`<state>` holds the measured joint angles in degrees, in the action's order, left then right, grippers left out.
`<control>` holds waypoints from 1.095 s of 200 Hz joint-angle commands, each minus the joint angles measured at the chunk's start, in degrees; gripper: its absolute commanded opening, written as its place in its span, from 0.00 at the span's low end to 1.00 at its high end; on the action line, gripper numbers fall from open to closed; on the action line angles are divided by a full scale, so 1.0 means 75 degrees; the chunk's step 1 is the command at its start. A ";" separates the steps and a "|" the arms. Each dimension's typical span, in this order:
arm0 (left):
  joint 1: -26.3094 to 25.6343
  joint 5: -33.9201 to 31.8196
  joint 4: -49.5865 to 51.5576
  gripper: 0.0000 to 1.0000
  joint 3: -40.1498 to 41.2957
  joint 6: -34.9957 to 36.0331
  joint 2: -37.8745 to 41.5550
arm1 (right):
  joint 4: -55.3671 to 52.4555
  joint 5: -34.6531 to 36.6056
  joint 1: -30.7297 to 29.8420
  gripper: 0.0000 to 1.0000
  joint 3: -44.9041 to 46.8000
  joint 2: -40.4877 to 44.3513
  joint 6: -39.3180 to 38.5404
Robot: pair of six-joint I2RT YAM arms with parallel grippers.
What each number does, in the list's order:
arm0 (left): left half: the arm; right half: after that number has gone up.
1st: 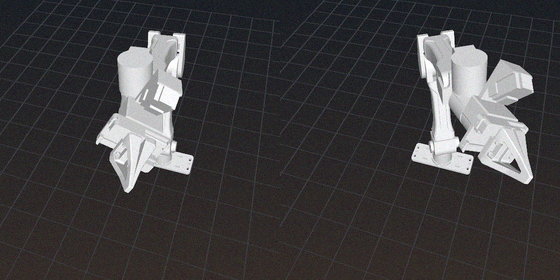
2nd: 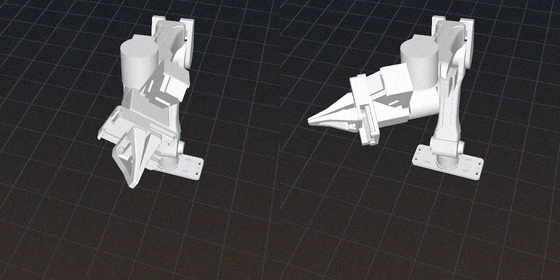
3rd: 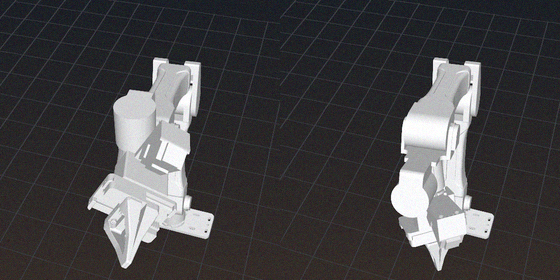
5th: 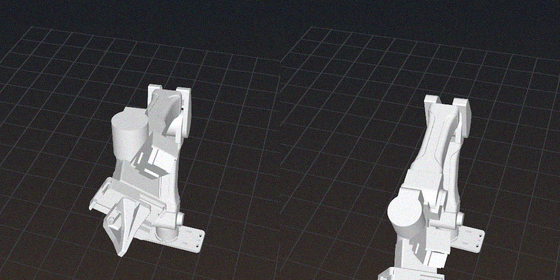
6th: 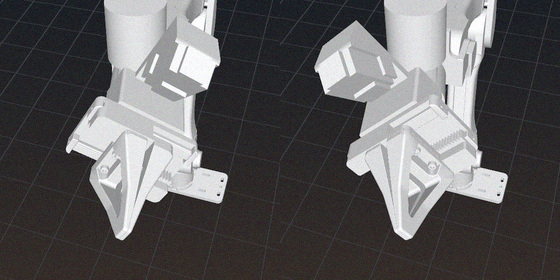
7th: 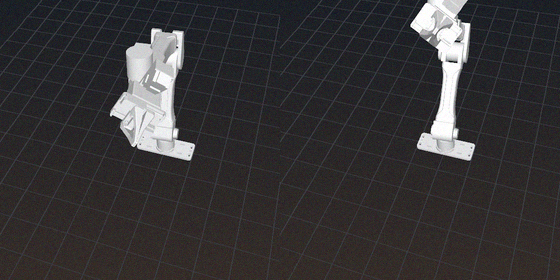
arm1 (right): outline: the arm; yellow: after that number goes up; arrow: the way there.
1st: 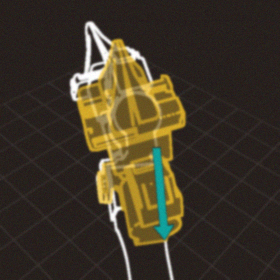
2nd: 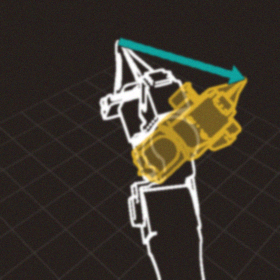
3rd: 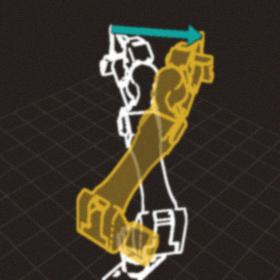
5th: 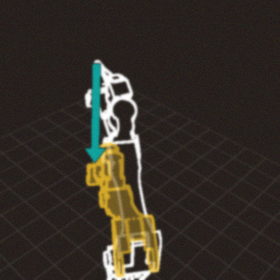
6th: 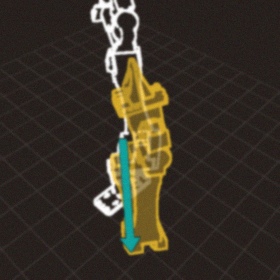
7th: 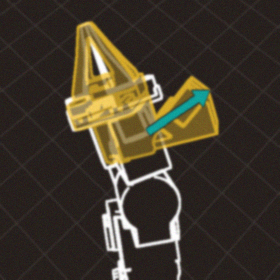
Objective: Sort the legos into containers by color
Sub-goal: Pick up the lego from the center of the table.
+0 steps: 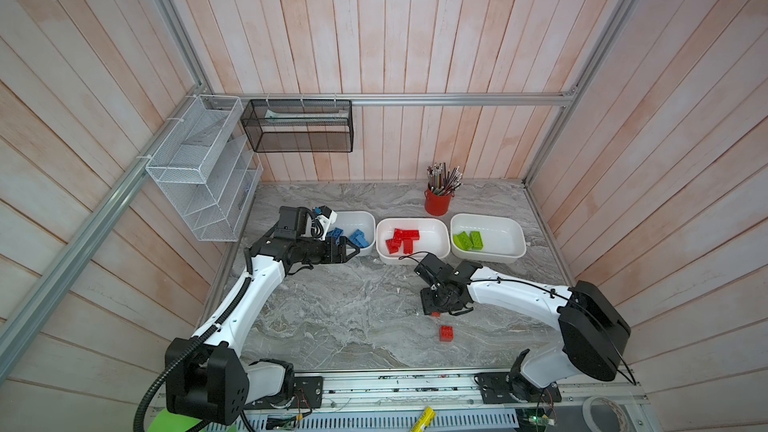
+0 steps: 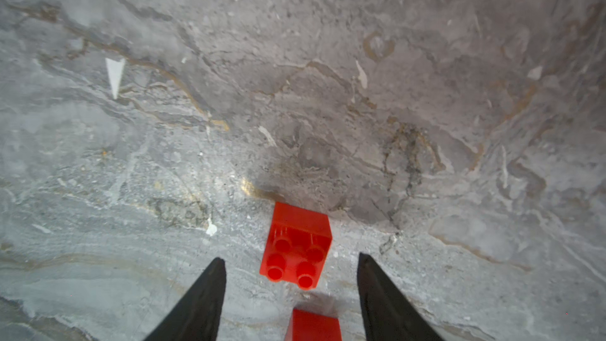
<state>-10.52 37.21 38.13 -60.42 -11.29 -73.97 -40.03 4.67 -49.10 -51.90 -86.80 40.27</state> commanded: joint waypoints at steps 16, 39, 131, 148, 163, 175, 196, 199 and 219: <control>-0.0024 -0.0040 -0.0061 0.91 -0.0001 0.0196 -0.0086 | 0.0495 -0.0038 -0.0048 0.64 0.0320 -0.0009 0.0614; -0.0025 -0.0057 -0.0043 0.91 0.0025 0.0195 -0.0068 | 0.0646 -0.0041 -0.0045 0.61 0.0330 -0.0163 0.0617; -0.0020 -0.0061 -0.0038 0.91 0.0020 0.0221 -0.0123 | 0.0499 0.0124 -0.0044 0.34 0.0378 -0.0623 0.0530; -0.0016 -0.0086 0.0010 0.91 -0.0027 0.0242 -0.0110 | 0.0314 0.0277 0.0031 0.28 0.0174 -0.0548 0.0400; -0.0020 -0.0098 0.0037 0.91 -0.0059 0.0251 -0.0103 | 0.0069 0.0402 0.0153 0.24 -0.0186 -0.0344 0.0190; -0.0021 -0.0098 0.0053 0.91 -0.0070 0.0257 -0.0100 | -0.0201 0.0509 0.0272 0.23 -0.0652 -0.0183 -0.0022; -0.0020 -0.0110 0.0055 0.91 -0.0094 0.0245 -0.0086 | -0.0634 0.0625 0.0477 0.23 -0.1684 -0.0028 -0.0453; -0.0026 -0.0110 0.0053 0.91 -0.0099 0.0240 -0.0086 | -0.0677 0.0622 0.0512 0.23 -0.1831 -0.0022 -0.0519; -0.0022 -0.0026 -0.0005 0.91 -0.0119 0.0194 -0.0054 | -0.0498 0.0673 0.0794 0.23 -0.2575 -0.0090 -0.1074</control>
<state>-10.52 37.04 38.17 -60.42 -10.50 -74.41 -42.35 7.40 -45.36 -65.23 -88.97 38.11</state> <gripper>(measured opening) 0.911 0.322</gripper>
